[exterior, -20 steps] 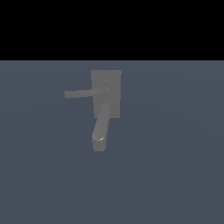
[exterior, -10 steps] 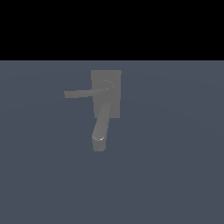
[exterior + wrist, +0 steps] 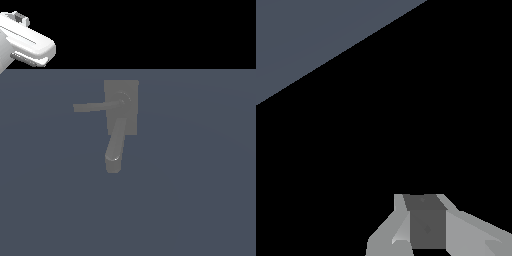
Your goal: Turn on the faucet by rotating a designated handle.
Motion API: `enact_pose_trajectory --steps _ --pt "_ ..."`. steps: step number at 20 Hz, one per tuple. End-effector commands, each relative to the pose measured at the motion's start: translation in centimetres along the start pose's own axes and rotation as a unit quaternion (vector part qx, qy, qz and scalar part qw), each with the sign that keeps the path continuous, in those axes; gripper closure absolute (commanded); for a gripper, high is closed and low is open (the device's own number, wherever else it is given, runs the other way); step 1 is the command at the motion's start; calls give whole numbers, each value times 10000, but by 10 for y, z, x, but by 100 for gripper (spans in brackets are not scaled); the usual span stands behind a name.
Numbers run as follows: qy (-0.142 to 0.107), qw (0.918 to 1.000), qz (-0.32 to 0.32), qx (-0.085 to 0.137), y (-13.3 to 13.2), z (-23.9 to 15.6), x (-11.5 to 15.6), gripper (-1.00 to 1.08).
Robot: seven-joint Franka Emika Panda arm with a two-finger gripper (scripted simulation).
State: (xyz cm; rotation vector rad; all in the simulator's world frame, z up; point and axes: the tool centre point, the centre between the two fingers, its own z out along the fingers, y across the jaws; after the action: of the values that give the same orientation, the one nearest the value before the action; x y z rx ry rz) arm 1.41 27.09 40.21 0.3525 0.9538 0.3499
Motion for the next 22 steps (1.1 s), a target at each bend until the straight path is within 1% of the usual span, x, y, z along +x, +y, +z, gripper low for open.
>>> enact_pose_trajectory --steps 1,6,10,14,18,22 --pt "416 9985 -354 -26 -25 -12 34 108" --pt "1138 9891 -935 -4 -75 -39 86 108" --pt "1581 9792 -1268 45 -108 -58 115 108" --pt "1903 9702 -1498 97 -134 -73 133 108" --pt "2113 9635 -1637 140 -151 -84 144 108" --pt "2382 9565 -1662 280 -166 -102 155 108"
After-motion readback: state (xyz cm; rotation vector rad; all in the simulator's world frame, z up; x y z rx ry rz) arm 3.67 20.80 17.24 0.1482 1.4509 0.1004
